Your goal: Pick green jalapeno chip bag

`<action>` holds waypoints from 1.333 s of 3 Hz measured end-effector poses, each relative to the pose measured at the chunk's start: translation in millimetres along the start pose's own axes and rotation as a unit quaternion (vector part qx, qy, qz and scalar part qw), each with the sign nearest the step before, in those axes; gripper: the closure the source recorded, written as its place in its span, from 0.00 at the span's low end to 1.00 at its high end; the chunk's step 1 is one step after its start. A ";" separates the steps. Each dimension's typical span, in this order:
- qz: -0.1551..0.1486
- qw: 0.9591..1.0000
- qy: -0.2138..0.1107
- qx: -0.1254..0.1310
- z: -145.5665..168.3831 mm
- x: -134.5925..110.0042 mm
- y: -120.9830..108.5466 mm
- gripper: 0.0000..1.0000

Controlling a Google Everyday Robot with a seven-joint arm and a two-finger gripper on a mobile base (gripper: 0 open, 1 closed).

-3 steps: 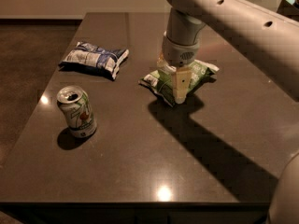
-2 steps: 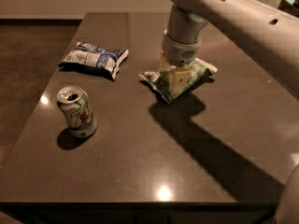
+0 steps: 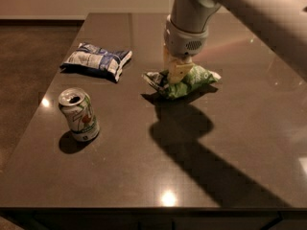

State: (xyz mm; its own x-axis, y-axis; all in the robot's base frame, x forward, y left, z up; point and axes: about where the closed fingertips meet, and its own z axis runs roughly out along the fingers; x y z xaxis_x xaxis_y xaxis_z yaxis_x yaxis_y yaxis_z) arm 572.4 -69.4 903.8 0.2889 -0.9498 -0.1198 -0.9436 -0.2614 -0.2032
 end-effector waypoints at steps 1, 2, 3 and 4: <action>-0.013 0.999 -0.003 0.035 -38.2 -24.0 -5.8 1.00; -0.019 0.998 -0.010 0.059 -75.6 -50.3 -14.7 1.00; -0.019 0.997 -0.005 0.080 -104.4 -66.6 -23.8 1.00; -0.021 0.996 -0.007 0.091 -108.5 -71.9 -29.1 1.00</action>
Offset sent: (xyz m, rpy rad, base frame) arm -0.0242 0.0604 0.1359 0.0668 -0.1470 0.0377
